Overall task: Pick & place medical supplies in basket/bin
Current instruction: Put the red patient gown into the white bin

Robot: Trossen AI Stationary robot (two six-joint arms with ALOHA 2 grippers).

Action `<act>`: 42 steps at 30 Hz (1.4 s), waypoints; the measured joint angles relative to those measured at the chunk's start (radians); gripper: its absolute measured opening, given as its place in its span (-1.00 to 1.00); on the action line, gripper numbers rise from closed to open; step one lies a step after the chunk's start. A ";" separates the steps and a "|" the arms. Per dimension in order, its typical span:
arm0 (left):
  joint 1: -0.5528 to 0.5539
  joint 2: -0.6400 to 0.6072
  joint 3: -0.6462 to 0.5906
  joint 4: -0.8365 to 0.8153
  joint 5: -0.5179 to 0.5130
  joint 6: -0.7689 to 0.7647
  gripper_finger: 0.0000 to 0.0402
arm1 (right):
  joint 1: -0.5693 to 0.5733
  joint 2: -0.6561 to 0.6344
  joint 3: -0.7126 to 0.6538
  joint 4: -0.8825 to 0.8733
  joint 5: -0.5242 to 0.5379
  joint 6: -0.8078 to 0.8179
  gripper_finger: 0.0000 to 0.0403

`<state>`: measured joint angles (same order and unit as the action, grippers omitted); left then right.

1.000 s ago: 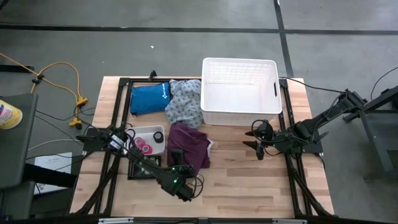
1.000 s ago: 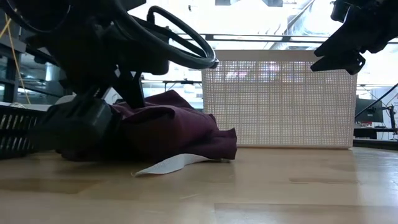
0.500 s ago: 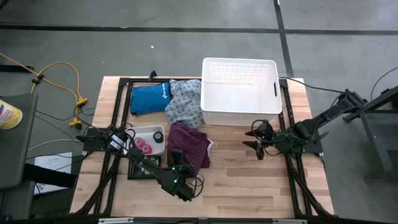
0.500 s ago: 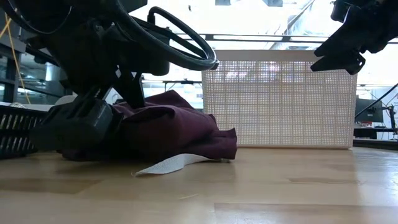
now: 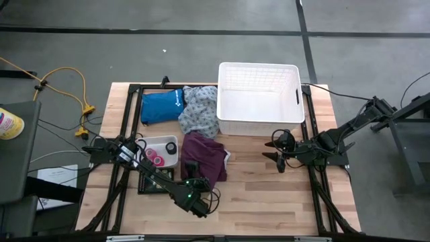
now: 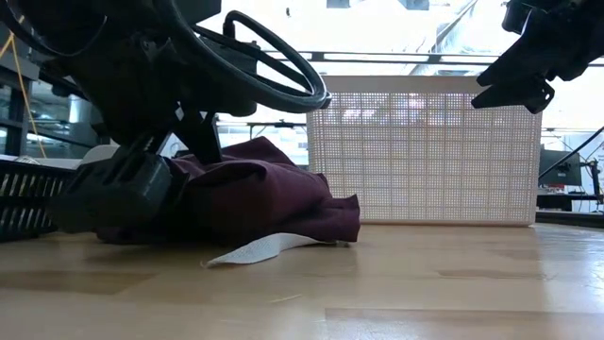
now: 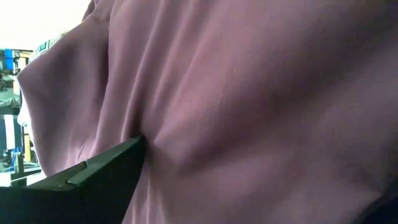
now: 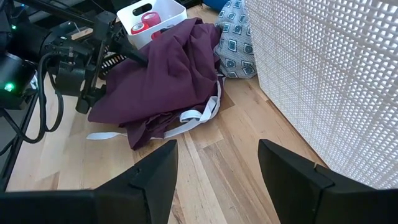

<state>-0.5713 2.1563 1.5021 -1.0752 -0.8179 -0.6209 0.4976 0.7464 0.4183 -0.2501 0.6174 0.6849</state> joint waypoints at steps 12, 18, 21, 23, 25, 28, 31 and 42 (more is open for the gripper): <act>0.003 0.001 0.000 -0.001 -0.019 0.003 0.99 | 0.000 0.000 0.000 0.000 0.000 0.000 0.05; 0.020 0.002 0.000 -0.002 -0.030 0.046 0.99 | 0.000 0.000 0.000 0.000 0.000 0.000 0.05; 0.030 0.002 0.000 -0.005 -0.031 0.048 0.99 | 0.000 0.000 0.000 0.000 0.000 0.000 0.05; 0.035 0.002 0.000 -0.007 -0.031 0.048 0.99 | 0.000 0.000 0.000 0.000 0.000 0.000 0.05; 0.039 0.002 0.000 -0.008 -0.033 0.048 0.99 | 0.000 0.000 0.000 0.000 0.000 0.000 0.05; 0.040 0.002 0.000 -0.009 -0.040 0.048 0.99 | 0.000 0.000 0.000 0.000 0.000 0.000 0.05; 0.040 0.003 -0.001 -0.009 -0.054 0.048 0.95 | 0.000 0.000 0.000 0.000 0.000 0.000 0.05; 0.057 0.005 -0.003 -0.009 -0.071 0.047 0.52 | 0.000 0.000 0.000 0.000 0.000 0.000 0.05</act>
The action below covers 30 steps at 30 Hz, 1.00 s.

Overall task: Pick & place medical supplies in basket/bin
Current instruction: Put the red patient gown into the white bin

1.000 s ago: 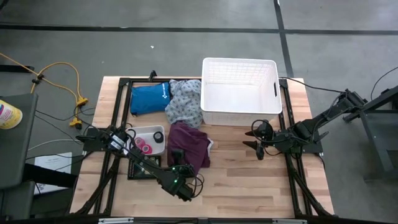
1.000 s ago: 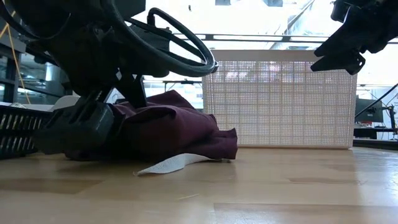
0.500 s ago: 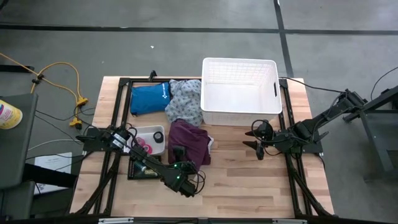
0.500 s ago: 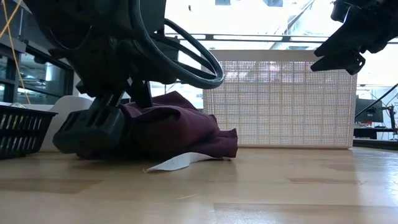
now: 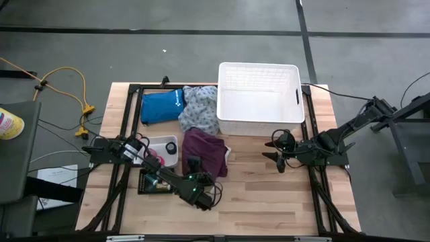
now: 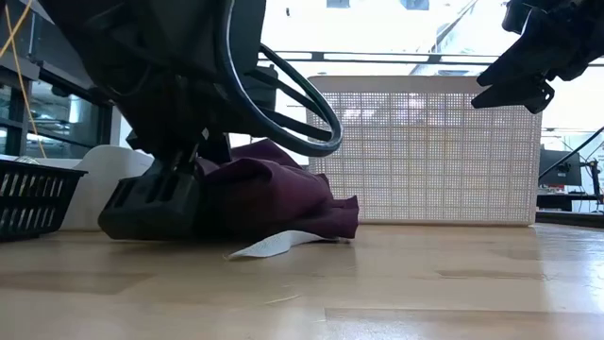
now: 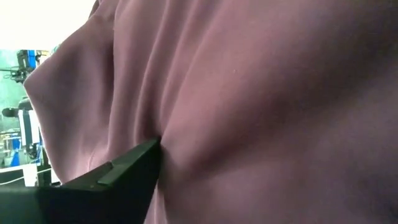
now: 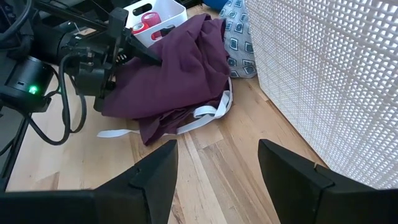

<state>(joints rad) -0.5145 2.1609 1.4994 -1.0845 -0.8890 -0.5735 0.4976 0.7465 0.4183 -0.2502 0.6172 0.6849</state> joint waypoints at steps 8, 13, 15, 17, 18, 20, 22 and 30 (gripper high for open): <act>0.009 0.000 0.000 0.000 -0.022 -0.003 0.18 | 0.000 0.000 0.000 0.000 0.000 0.000 0.05; 0.009 -0.001 0.001 0.000 -0.026 -0.003 -0.07 | 0.000 0.000 0.000 0.000 0.000 0.000 0.05; 0.009 -0.002 0.001 0.000 -0.026 -0.008 -0.16 | 0.000 0.000 0.000 0.000 0.000 0.000 0.05; 0.009 -0.002 0.001 0.000 -0.026 -0.025 -0.23 | 0.000 0.000 0.000 0.000 0.000 0.000 0.05; 0.009 -0.002 0.001 0.000 -0.026 -0.027 -0.26 | 0.000 0.000 0.000 0.000 0.000 0.000 0.05; 0.006 -0.002 0.001 0.000 -0.026 -0.030 -0.31 | 0.000 0.000 0.000 0.000 0.000 0.000 0.05; 0.001 -0.002 0.002 -0.001 -0.026 -0.033 -0.37 | 0.000 0.000 0.000 0.000 0.000 0.000 0.05; -0.017 -0.003 0.002 -0.005 -0.027 -0.050 -0.68 | 0.000 0.000 0.000 0.000 0.000 0.000 0.05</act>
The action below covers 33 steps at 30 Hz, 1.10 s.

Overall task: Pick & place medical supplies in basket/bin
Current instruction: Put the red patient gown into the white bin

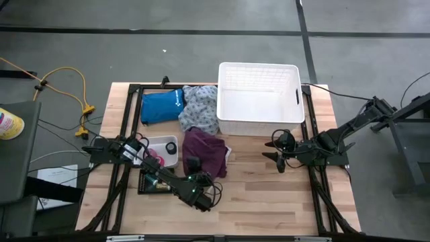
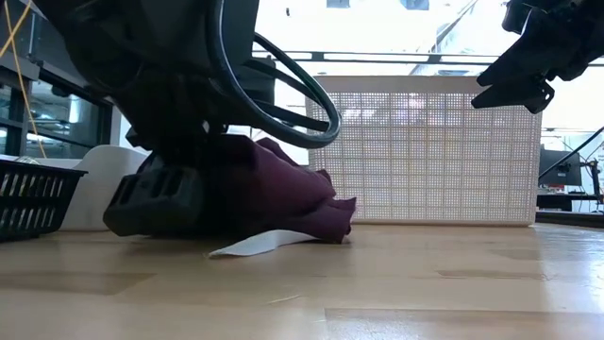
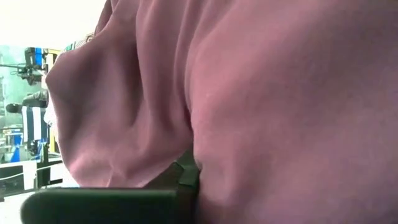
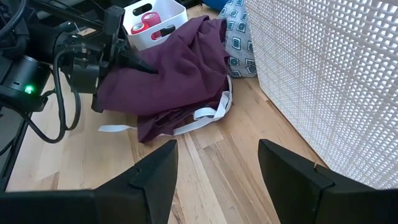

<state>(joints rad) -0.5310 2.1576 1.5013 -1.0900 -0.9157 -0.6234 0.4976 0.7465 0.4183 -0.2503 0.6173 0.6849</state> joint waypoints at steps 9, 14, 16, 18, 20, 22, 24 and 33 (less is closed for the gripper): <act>-0.004 -0.001 0.000 -0.009 0.001 -0.030 -0.83 | 0.000 0.000 0.000 0.000 0.000 0.000 0.05; -0.010 -0.001 0.000 -0.010 0.000 -0.032 -0.82 | 0.000 0.000 0.000 0.000 0.000 0.000 0.05; -0.020 -0.001 0.000 -0.012 -0.021 -0.032 -0.82 | 0.000 0.000 0.000 0.000 0.000 0.000 0.05; -0.036 -0.003 0.000 -0.016 -0.063 -0.032 -0.82 | 0.000 0.000 0.000 0.000 0.000 0.000 0.05; -0.052 -0.015 0.000 -0.021 -0.101 -0.032 -0.83 | 0.000 0.000 0.000 0.000 0.000 0.000 0.05; -0.067 -0.034 0.001 -0.025 -0.132 -0.032 -0.83 | 0.000 0.000 0.000 0.000 0.000 0.000 0.05; -0.077 -0.058 0.002 -0.029 -0.146 -0.032 -0.83 | 0.000 0.000 0.000 0.000 0.000 0.000 0.05; -0.082 -0.200 0.002 -0.029 -0.145 -0.007 -0.83 | 0.000 0.000 0.000 0.000 0.000 0.000 0.05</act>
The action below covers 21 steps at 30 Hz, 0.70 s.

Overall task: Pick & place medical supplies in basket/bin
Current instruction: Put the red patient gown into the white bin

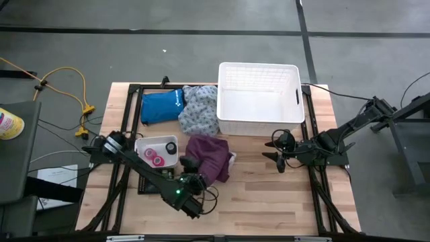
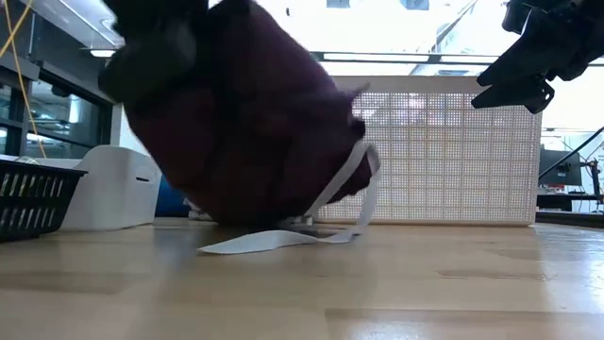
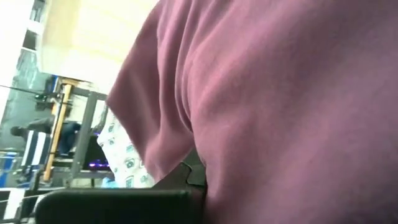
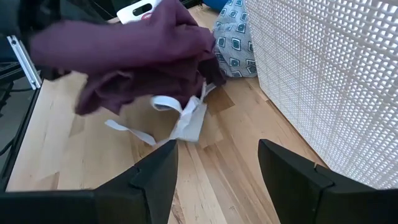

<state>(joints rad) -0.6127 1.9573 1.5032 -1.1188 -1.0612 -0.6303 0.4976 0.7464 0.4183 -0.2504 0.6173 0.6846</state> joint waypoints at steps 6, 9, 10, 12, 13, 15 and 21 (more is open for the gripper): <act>-0.013 -0.094 0.000 0.000 -0.001 0.035 -0.83 | 0.000 0.000 0.000 0.000 0.000 0.000 0.05; -0.018 -0.125 0.000 0.000 -0.003 0.035 -0.83 | 0.000 0.000 0.000 0.000 0.000 0.000 0.05; -0.021 -0.132 0.000 0.000 -0.005 0.036 -0.83 | 0.000 0.000 0.000 0.000 0.000 0.000 0.05; -0.028 -0.149 0.000 -0.004 -0.016 0.042 -0.83 | 0.000 0.000 0.000 0.000 0.000 0.000 0.05; -0.032 -0.159 0.000 -0.005 -0.023 0.055 -0.83 | 0.000 0.000 0.000 0.000 0.000 0.000 0.05; -0.041 -0.180 0.000 -0.006 -0.046 0.078 -0.83 | 0.000 0.000 0.000 0.000 0.000 0.000 0.05; -0.053 -0.251 0.000 -0.011 -0.094 0.149 -0.83 | 0.000 0.000 0.000 0.000 0.000 0.000 0.05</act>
<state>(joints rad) -0.6659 1.7061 1.5032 -1.1302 -1.1553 -0.4817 0.4974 0.7465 0.4183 -0.2502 0.6173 0.6849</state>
